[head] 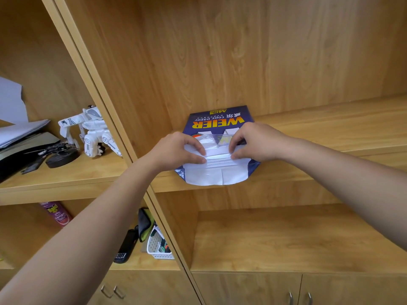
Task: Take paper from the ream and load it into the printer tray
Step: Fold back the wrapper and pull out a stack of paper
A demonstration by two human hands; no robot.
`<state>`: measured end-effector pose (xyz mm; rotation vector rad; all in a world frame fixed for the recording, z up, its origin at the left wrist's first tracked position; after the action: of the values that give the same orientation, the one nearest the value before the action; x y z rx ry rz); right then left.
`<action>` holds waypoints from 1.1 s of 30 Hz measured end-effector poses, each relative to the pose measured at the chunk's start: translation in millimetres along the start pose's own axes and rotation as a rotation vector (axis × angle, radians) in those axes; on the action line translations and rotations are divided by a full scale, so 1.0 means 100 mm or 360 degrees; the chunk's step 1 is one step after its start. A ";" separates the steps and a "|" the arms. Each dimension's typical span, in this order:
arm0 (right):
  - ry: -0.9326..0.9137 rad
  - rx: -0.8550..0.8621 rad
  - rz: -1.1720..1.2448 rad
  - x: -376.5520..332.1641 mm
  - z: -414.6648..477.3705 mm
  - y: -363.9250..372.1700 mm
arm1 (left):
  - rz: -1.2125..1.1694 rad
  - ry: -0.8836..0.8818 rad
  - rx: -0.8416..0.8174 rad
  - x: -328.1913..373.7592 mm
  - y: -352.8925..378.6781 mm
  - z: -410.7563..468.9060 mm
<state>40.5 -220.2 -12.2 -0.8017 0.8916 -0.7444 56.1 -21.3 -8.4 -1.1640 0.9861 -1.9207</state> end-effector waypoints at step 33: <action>0.0079 -0.0001 0.0123 0.01 0.01 0.03 | 0.0086 -0.0029 0.0065 0.07 0.02 -0.09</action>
<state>42.7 -219.6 -14.5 -0.7481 0.9621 -0.6983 45.8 -26.2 -10.2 -1.1186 0.9550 -1.8762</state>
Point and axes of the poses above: each hand's wrist, its own z-axis towards the middle knuckle, its own y-axis out of the palm, x = y × z, the point moved 5 cm from there along z, towards the middle knuckle, and after that the axes turned 8 degrees about x, right-handed, at the moved point
